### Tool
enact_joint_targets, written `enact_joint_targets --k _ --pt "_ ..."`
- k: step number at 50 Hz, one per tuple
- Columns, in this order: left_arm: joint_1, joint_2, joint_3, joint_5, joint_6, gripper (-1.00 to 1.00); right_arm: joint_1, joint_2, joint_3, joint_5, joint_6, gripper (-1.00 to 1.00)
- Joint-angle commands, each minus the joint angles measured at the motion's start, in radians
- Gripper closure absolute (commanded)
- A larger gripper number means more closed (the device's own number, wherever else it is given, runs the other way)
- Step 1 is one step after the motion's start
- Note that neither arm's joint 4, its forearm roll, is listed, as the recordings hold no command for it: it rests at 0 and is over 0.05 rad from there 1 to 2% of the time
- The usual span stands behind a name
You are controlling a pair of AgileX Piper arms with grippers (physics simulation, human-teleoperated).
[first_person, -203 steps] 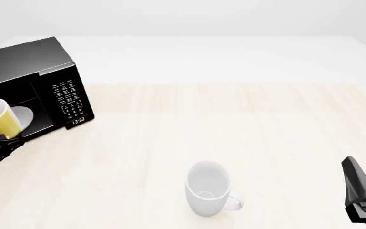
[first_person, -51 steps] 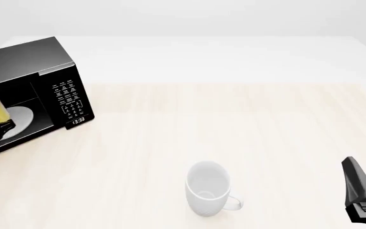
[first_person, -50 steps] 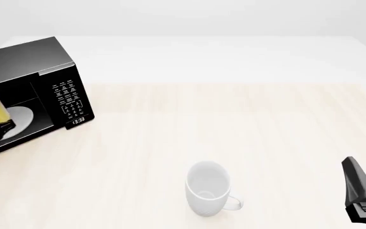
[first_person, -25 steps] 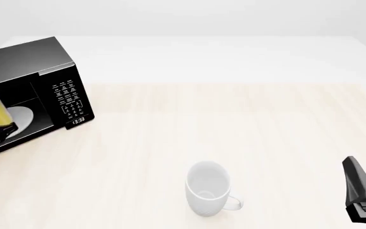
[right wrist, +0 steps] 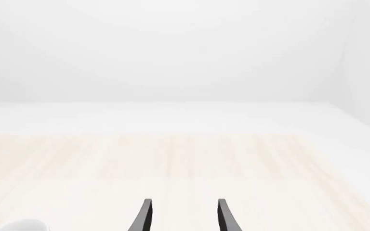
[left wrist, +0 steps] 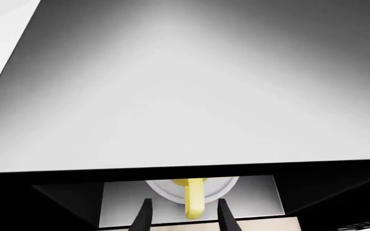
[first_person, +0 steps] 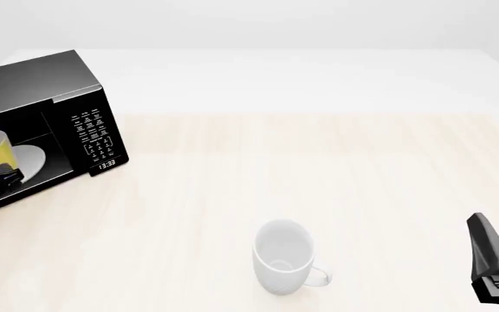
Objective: Put the yellow and white mug in the microwave and close it.
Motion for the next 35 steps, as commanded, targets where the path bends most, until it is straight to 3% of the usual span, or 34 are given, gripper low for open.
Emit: enact_joint_targets --k 1,35 --pt "-0.001 0.003 0.000 -0.002 0.007 -1.00 0.000 0.000 0.000 0.000 0.000 -1.00" --pt "-0.024 -0.104 0.089 -0.003 0.012 -1.00 0.000 0.000 0.000 0.000 0.000 -1.00"
